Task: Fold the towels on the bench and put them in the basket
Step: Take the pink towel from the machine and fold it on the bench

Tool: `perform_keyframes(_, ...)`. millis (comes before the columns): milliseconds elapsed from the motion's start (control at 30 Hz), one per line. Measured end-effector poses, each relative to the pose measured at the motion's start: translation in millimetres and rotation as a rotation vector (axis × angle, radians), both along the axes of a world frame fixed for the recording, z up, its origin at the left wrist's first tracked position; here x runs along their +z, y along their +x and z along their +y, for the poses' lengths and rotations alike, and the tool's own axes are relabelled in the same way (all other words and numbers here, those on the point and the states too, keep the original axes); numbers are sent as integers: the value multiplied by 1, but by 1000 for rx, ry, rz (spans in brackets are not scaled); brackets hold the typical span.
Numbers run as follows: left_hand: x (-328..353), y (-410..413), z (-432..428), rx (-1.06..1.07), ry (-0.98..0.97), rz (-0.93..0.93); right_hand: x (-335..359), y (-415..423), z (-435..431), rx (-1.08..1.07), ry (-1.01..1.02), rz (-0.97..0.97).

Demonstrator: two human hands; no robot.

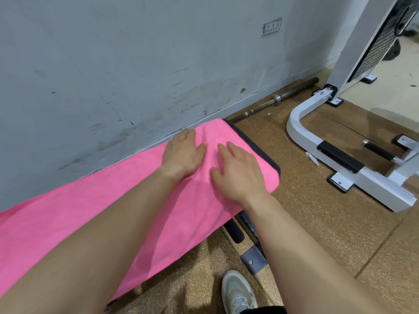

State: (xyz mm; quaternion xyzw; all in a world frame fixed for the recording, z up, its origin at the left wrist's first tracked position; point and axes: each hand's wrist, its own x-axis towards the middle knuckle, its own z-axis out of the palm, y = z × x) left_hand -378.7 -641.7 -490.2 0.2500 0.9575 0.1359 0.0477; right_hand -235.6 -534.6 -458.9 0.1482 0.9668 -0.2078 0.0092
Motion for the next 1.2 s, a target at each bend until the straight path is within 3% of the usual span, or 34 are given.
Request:
perform_keyframes(100, -7, -2, -6, -1, -133, -31, -12, 1, -3, 50, -1, -172)
perform_keyframes(233, -9, -3, -8, 7, -154, -6, -20, 7, 6, 12, 75, -265)
perform_keyframes(367, -2, 3, -15, -21, -14, 43, -12, 8, 1, -5, 80, -193)
perform_keyframes(533, 18, 36, -66, 23, 146, 55, 10, 5, -34, 123, 43, -82)
perform_keyframes(900, 34, 149, -262, 456, 128, -13, 23, 21, -179, 492, 3, -62)
perform_keyframes(1033, 30, 173, -306, 544, 105, -111, 21, 30, -226, 588, -32, -81)
perform_keyframes(1200, 28, 200, -334, 555, 23, -102, 24, 51, -266, 685, -50, -43)
